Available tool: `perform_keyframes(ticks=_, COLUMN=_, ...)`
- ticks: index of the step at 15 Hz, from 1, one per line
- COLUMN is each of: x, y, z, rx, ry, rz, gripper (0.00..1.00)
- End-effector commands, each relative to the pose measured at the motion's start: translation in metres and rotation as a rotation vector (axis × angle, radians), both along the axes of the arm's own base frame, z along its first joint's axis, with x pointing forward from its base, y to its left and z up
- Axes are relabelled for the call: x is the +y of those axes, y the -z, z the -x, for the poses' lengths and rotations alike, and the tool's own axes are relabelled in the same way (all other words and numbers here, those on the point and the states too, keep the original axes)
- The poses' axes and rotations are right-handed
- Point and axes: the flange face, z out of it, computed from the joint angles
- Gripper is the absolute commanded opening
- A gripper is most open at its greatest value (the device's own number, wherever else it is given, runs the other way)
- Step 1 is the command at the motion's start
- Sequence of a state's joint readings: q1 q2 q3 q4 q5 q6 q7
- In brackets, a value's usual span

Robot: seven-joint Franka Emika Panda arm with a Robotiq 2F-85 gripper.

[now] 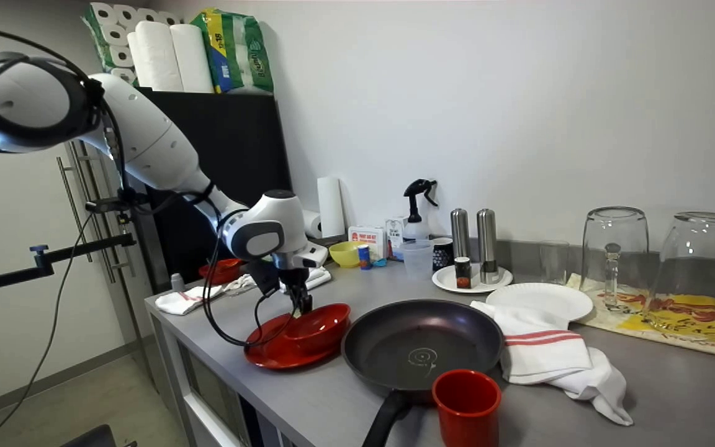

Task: Clean the plate and the bowl with the sponge

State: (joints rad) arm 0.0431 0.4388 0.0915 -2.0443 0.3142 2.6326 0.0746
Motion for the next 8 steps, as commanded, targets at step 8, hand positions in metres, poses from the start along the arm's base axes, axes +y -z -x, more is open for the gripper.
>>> perform_keyframes(ticks=8, x=-0.016, y=0.002, z=-0.008, rx=-0.025, ry=-0.070, rz=0.115, gripper=0.25)
